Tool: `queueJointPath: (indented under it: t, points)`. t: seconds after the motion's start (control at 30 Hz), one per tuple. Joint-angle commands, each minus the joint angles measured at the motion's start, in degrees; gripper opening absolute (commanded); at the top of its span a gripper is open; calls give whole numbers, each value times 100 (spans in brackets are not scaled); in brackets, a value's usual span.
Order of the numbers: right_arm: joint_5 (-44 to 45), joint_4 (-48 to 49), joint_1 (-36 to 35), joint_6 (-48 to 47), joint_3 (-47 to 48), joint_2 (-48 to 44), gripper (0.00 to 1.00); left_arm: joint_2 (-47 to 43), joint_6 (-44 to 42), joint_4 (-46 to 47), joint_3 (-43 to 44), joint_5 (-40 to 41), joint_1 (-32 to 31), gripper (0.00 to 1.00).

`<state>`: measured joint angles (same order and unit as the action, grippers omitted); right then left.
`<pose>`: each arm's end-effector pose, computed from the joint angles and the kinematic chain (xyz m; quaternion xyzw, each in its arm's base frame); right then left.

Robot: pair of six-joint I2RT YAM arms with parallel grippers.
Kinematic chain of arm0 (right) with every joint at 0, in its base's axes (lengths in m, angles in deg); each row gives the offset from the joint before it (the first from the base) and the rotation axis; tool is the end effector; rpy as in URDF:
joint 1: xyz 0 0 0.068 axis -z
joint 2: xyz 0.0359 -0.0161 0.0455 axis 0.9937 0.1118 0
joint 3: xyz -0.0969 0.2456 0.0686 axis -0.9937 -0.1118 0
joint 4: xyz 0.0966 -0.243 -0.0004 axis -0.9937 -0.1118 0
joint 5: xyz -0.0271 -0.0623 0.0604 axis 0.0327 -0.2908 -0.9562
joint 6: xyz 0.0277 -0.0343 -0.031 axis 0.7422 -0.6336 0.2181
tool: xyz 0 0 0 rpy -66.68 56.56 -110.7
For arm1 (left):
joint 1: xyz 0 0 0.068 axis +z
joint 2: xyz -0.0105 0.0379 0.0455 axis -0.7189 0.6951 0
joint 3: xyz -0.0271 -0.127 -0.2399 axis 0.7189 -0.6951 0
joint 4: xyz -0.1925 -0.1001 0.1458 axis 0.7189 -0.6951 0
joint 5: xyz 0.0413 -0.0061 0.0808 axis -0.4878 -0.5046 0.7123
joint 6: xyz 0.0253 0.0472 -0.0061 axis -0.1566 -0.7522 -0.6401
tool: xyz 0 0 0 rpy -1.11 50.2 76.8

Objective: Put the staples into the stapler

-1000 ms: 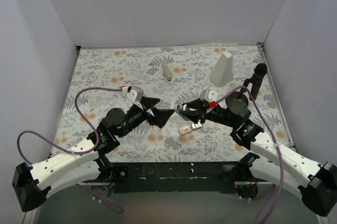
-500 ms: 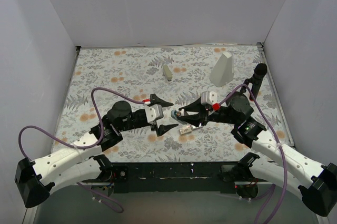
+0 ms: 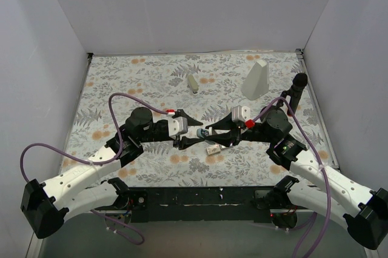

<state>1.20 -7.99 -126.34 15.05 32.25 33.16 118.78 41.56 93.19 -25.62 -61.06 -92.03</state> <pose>0.1285 0.1503 0.3202 -0.4871 0.4573 0.4463 0.5954 0.1350 -0.1709 0.3149 0.3619 0.6445 -0.5434 0.3981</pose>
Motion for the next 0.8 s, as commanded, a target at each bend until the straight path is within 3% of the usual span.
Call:
queueJointPath:
  t: [0.0,0.13,0.27,0.43,0.57,0.6,0.77]
  points:
    - [-95,464,-4,86,265,-33,1,10,9,-35,233,-332,36,51]
    - [-69,543,-4,130,230,-24,1,89,19,-131,312,-421,36,46]
    - [-69,569,-13,148,230,-15,1,133,19,-193,330,-394,36,32]
    - [36,429,-4,140,265,117,1,89,142,-105,409,-403,36,0]
    - [475,-431,-13,-168,502,187,1,124,-51,-902,830,-79,36,0]
    - [572,-868,-4,-325,589,204,4,159,-104,-1279,909,44,36,0]
    - [1055,-2057,-13,-774,1247,415,35,326,-377,-2038,1375,239,36,0]
